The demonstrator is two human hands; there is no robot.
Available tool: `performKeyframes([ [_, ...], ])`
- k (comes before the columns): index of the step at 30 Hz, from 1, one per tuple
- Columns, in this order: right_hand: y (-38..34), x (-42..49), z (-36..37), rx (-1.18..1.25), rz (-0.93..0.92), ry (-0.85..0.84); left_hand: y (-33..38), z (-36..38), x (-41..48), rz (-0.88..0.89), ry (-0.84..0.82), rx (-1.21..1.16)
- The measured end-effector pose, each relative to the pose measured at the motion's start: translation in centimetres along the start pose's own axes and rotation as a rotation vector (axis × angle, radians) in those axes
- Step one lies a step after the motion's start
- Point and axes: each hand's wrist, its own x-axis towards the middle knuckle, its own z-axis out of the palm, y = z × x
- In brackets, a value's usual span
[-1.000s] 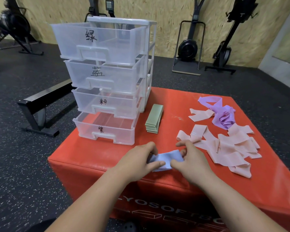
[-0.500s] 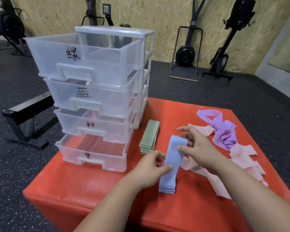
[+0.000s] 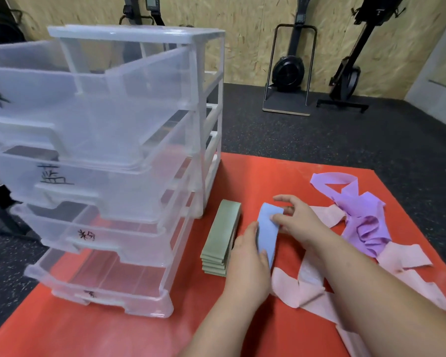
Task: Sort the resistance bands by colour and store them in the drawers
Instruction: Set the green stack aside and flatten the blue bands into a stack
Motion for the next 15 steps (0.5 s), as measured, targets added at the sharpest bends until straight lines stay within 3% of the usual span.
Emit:
performKeyframes([
  [7, 1.4, 0.5, -0.1, -0.492, -0.224, 0.04, -0.7, 2.5, 0.4, 0.05, -0.027, 0.324],
  [15, 1.6, -0.1, -0.9, -0.555, -0.21, 0.096, -0.3, 2.1, 0.3, 0.077, 0.005, 0.288],
])
